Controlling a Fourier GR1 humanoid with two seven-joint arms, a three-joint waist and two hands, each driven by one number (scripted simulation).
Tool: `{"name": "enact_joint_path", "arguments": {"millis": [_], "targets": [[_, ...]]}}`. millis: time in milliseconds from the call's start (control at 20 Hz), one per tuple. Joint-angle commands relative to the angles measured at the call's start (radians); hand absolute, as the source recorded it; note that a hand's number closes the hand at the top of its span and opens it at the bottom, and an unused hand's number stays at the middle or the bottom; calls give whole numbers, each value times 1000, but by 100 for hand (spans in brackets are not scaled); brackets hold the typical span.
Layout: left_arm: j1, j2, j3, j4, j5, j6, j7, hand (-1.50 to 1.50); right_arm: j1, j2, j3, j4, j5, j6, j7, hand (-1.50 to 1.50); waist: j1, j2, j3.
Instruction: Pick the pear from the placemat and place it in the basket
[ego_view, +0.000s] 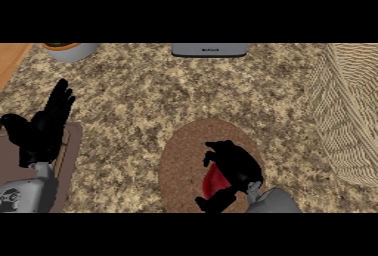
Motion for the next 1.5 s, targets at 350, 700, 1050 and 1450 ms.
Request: {"name": "enact_joint_path", "arguments": {"millis": [350,700,1050,1450], "targets": [[39,-10,12,2,0,12,-21,0,631,-246,82,-127,-130,-396,-519,150,-45,16,8],[51,-1,21,3,7,-2,-30,0,837,-310,-31,-245,-455,-487,-920,150,-27,17,7],[20,11,25,26,5,-13,-27,0,1094,-484,-185,-635,-727,-374,-996,150,-21,20,4],[-22,21,23,39,-11,-12,-25,0,1202,-510,-409,-950,-873,-369,-798,150,-12,21,4]]}}
